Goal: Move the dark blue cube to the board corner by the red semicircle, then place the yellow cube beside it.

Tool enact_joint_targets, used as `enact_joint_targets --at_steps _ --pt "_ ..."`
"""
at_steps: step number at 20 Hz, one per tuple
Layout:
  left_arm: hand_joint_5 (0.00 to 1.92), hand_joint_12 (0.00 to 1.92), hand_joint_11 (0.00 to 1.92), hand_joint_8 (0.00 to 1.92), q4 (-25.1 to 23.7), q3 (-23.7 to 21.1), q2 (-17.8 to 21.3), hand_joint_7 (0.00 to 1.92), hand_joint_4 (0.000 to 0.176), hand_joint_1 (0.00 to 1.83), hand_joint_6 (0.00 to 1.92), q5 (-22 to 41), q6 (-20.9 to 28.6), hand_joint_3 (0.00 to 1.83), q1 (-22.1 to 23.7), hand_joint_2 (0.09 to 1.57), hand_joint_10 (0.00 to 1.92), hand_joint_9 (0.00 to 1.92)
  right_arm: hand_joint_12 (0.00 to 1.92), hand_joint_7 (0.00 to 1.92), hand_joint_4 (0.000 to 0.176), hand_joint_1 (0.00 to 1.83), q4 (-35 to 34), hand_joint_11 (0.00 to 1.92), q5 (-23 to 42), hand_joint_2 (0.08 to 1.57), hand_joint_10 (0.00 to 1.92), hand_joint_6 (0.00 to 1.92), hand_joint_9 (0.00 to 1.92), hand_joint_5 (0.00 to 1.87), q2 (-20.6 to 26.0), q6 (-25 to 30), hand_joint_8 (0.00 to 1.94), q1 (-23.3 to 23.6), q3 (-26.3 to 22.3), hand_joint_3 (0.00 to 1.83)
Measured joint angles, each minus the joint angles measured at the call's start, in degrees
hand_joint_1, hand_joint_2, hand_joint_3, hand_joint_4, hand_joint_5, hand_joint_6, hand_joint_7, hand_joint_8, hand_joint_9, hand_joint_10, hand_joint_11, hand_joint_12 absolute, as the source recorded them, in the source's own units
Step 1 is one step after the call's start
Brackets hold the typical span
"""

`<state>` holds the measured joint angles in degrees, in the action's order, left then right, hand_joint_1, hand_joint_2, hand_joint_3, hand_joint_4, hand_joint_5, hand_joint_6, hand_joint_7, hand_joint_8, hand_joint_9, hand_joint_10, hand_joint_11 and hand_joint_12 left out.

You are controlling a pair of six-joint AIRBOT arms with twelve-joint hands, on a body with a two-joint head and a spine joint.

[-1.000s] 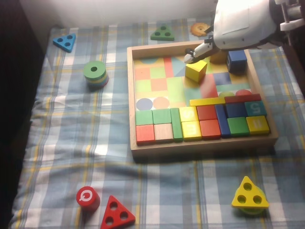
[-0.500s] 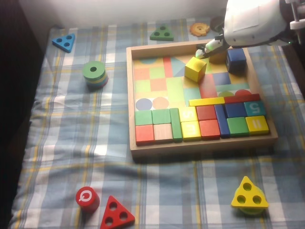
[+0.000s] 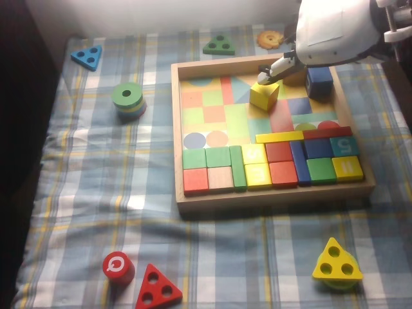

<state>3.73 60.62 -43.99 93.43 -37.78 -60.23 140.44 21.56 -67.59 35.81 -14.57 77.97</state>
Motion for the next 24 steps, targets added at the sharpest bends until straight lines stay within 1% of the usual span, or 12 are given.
enact_joint_targets --at_steps 3,6,7,9,10,12,13,14,16,20,23,24 --pt "0.39 1.59 0.11 0.02 0.11 0.00 0.02 0.70 0.176 0.60 1.83 0.00 0.00 0.00 0.00 1.46 0.79 0.39 1.92 1.10 0.141 1.47 0.04 1.38 -0.04 1.18 1.92 0.00 1.28 0.26 -0.52 0.00 1.94 -0.13 0.20 0.01" --pt "0.44 1.57 0.10 0.02 0.02 0.00 0.33 0.69 0.176 0.65 1.77 0.04 0.02 0.00 0.00 1.43 0.82 0.37 1.92 1.06 0.103 1.45 -0.02 1.37 0.20 1.18 1.92 0.00 1.25 0.29 -0.83 0.02 1.94 -0.87 0.20 0.00" --pt "0.41 1.59 0.05 0.01 0.09 0.00 0.33 0.67 0.176 0.63 1.80 0.02 0.00 0.00 0.00 1.44 0.74 0.36 1.92 1.01 0.062 1.46 -0.07 1.38 0.15 1.18 1.92 0.00 1.21 0.29 -0.59 0.00 1.94 -0.87 0.20 0.00" --pt "0.41 1.60 0.10 0.02 -0.02 0.00 0.33 0.70 0.176 0.63 1.80 0.00 0.00 0.00 0.00 1.45 0.75 0.40 1.92 0.95 0.046 1.48 -0.04 1.34 0.11 1.18 1.92 0.00 1.16 0.29 -0.28 0.04 1.94 -0.87 0.52 0.00" --pt "0.40 1.58 0.11 0.02 -0.04 0.00 0.33 0.70 0.176 0.62 1.81 0.00 0.00 0.00 0.00 1.45 0.75 0.40 1.92 0.89 0.080 1.45 -0.02 1.30 -0.15 1.19 1.92 0.00 1.11 0.30 0.02 0.04 1.94 -1.09 0.57 0.00" --pt "0.40 1.59 0.08 0.01 0.00 0.00 0.33 0.69 0.176 0.61 1.81 -0.02 0.00 0.00 0.00 1.45 0.73 0.40 1.92 0.83 0.095 1.45 0.00 1.23 -0.11 1.20 1.92 0.00 1.05 0.31 0.76 0.44 1.94 -1.11 0.57 0.01" --pt "0.41 1.59 0.10 0.02 -0.04 0.00 0.33 0.71 0.176 0.62 1.79 0.00 0.02 0.00 0.00 1.44 0.75 0.42 1.92 0.93 0.061 1.45 0.02 1.22 -0.17 1.18 1.92 0.01 1.09 0.33 0.96 0.74 1.94 -1.11 0.61 0.00" --pt "0.42 1.56 0.09 0.01 -0.07 0.00 0.33 0.69 0.176 0.64 1.78 0.00 0.02 0.00 0.00 1.43 0.71 0.41 1.92 0.97 0.063 1.42 0.48 1.23 -0.20 1.18 1.92 0.00 1.12 0.33 0.96 1.60 1.94 -1.11 0.61 0.00" --pt "0.43 1.49 0.14 0.00 -0.04 0.00 0.33 0.64 0.176 0.64 1.77 0.00 0.00 0.00 0.00 1.43 0.52 0.46 1.92 1.08 0.023 1.37 1.07 1.33 -0.13 1.19 1.92 0.01 1.22 0.36 0.96 2.99 1.94 -1.11 0.55 0.00" --pt "0.41 1.43 0.17 0.00 -0.07 0.00 0.33 0.65 0.176 0.63 1.81 0.02 0.00 0.00 0.00 1.45 0.32 0.55 1.92 0.96 0.070 1.31 1.66 1.27 -0.17 1.21 1.92 0.00 1.13 0.35 1.62 4.07 1.94 -1.11 0.11 0.01" --pt "0.37 1.37 0.18 0.00 -0.04 0.00 0.33 0.64 0.176 0.58 1.85 0.02 0.02 0.00 0.00 1.47 0.12 0.63 1.92 1.04 0.000 1.34 2.23 1.32 0.00 1.22 1.92 0.00 1.20 0.34 2.40 5.35 1.94 -1.11 0.00 0.01" --pt "0.41 1.38 0.17 0.01 -0.04 0.00 0.33 0.67 0.176 0.62 1.80 0.02 0.02 0.00 0.00 1.45 0.11 0.64 1.92 1.02 0.000 1.34 2.56 1.31 -0.04 1.23 1.92 0.00 1.17 0.33 2.69 5.55 1.94 -1.11 0.00 0.01"
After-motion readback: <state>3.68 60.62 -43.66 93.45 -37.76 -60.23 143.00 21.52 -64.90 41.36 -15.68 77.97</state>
